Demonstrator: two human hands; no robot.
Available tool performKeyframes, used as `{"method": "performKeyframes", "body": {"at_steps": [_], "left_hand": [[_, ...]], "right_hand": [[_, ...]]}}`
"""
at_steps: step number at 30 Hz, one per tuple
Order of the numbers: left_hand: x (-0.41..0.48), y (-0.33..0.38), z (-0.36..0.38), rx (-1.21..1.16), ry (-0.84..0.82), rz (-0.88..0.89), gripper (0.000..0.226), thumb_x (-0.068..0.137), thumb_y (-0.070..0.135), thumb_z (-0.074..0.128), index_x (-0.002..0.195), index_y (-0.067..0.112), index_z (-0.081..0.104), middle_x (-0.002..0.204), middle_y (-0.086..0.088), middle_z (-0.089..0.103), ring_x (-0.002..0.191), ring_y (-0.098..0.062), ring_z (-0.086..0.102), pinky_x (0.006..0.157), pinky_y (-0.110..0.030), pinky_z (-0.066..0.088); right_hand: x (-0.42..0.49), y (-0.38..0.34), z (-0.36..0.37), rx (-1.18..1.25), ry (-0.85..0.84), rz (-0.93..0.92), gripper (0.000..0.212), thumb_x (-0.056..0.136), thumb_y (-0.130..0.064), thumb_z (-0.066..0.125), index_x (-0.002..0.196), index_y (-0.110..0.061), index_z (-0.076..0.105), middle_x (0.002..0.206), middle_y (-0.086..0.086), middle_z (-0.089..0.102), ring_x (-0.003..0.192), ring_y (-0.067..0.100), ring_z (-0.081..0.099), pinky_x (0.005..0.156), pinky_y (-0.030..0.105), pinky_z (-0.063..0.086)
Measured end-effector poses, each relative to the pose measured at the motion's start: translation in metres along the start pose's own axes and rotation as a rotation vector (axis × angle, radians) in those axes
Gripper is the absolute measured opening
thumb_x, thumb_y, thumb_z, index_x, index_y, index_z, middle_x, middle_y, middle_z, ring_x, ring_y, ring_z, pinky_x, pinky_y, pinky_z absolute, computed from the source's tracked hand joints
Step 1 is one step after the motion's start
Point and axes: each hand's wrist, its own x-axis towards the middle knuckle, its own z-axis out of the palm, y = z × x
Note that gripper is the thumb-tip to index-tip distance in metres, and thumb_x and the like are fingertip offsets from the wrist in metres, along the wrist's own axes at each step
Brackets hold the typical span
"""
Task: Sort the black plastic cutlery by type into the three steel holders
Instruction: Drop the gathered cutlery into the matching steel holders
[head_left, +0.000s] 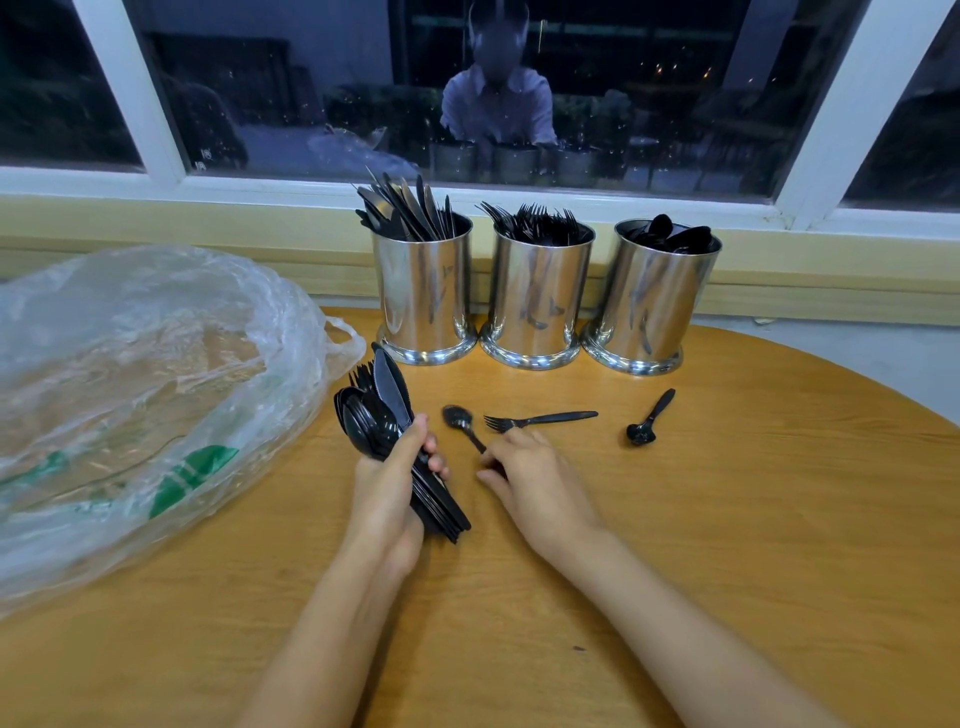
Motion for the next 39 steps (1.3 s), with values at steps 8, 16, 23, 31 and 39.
{"method": "performKeyframes", "body": {"at_steps": [8,16,23,31,39], "left_hand": [[0.000,-0.002,-0.001,0.006,-0.017,-0.006,0.009,0.094,0.018,0.063,0.087,0.014,0.059,0.063,0.004,0.052,0.051,-0.007,0.048,0.060,-0.026,0.044],[0.002,-0.004,-0.004,0.012,-0.036,-0.014,0.011,0.093,0.018,0.063,0.084,0.015,0.058,0.065,0.003,0.051,0.055,-0.009,0.047,0.060,-0.027,0.044],[0.001,-0.002,-0.004,-0.002,-0.014,-0.010,0.006,0.094,0.017,0.062,0.089,0.016,0.058,0.065,0.004,0.051,0.054,-0.008,0.048,0.061,-0.026,0.045],[0.001,-0.003,-0.004,0.003,-0.012,-0.018,0.006,0.094,0.017,0.062,0.089,0.017,0.058,0.064,0.004,0.051,0.053,-0.007,0.048,0.062,-0.026,0.045],[0.001,-0.003,-0.004,0.005,-0.003,-0.045,0.008,0.092,0.021,0.064,0.090,0.016,0.058,0.065,0.003,0.052,0.055,-0.007,0.049,0.063,-0.027,0.046]], "right_hand": [[-0.015,0.009,-0.005,-0.109,0.000,-0.050,0.026,0.097,-0.008,0.046,0.121,-0.014,0.055,0.107,0.006,0.064,0.104,0.025,0.054,0.082,0.040,0.051],[-0.025,0.016,-0.007,-0.134,-0.021,-0.141,0.035,0.094,-0.004,0.050,0.127,-0.014,0.058,0.115,0.004,0.058,0.108,0.021,0.050,0.082,0.033,0.048],[-0.028,0.022,-0.017,0.085,-0.032,-0.074,0.033,0.096,-0.032,0.056,0.127,-0.026,0.061,0.119,-0.012,0.059,0.114,0.006,0.048,0.094,0.023,0.044],[-0.028,0.021,-0.016,-0.059,-0.014,-0.130,0.040,0.097,-0.008,0.045,0.135,-0.019,0.053,0.122,0.001,0.060,0.115,0.019,0.051,0.092,0.034,0.048],[-0.028,0.023,-0.023,0.619,0.150,0.244,0.030,0.089,-0.001,0.063,0.105,-0.026,0.069,0.095,-0.012,0.066,0.087,0.002,0.061,0.085,0.019,0.052]]}}
